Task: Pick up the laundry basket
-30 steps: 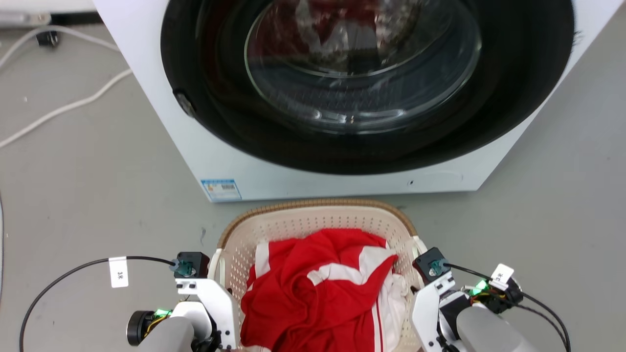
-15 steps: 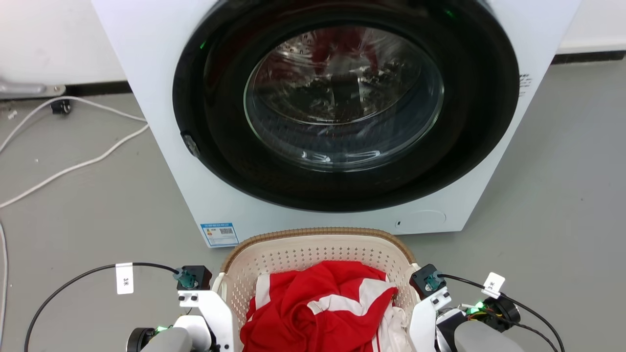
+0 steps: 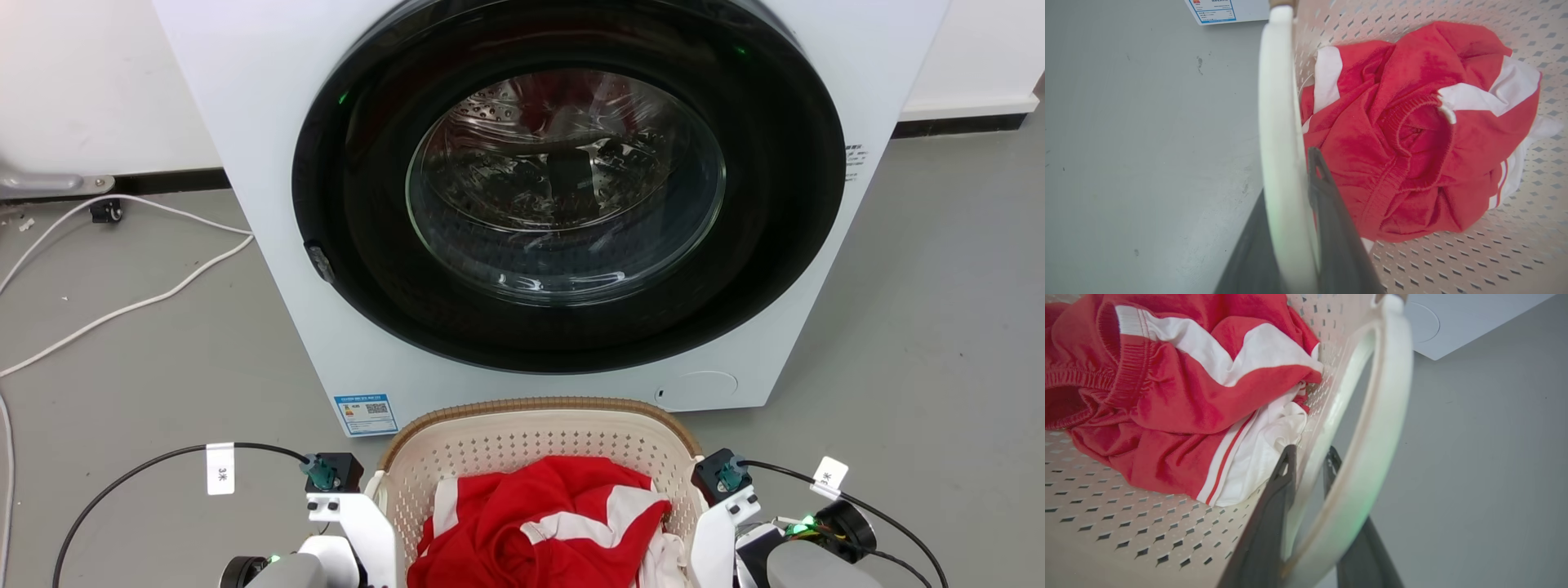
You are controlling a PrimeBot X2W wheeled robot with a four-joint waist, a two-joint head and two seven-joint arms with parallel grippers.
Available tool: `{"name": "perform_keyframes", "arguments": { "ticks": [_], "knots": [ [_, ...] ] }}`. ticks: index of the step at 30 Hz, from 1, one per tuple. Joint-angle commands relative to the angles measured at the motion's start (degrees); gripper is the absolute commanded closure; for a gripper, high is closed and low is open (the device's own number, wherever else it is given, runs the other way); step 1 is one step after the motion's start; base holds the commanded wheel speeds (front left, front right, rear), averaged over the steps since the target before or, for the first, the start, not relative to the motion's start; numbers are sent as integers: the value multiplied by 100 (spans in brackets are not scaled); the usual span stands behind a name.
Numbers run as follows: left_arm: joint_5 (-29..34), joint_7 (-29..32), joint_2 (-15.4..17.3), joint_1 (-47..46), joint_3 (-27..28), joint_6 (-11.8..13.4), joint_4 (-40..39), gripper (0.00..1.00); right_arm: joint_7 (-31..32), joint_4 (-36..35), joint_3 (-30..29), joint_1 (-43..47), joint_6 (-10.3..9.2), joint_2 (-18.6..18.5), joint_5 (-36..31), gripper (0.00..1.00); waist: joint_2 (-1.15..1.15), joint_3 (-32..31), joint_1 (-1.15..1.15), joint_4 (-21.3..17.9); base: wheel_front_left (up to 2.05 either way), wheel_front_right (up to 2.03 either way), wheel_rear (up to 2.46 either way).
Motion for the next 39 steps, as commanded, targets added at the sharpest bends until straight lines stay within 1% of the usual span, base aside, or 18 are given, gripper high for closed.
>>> {"name": "perform_keyframes", "arguments": {
  "ticks": [1, 7, 21, 39],
  "knots": [
    [-47, -26, 108, -58, -57, 2, -33, 100, 93, 20, 136, 117, 68, -91, 42, 100, -1, -30, 1, -4, 0, 0, 0],
    [-211, 53, 98, -45, -243, 2, -8, 100, 203, -24, 375, 112, 68, -110, 313, 100, -1, -81, 1, -17, 0, 0, 0],
    [-556, 81, 123, -77, -581, 2, 50, 100, 212, 24, 834, 70, 68, -158, 788, 100, -1, -184, 1, -43, 0, 0, 0],
    [-908, 95, 158, -88, -902, 2, 93, 100, 221, 92, 1240, 20, 68, -176, 1244, 100, -1, -222, 1, -65, 0, 0, 0]
  ]
}}
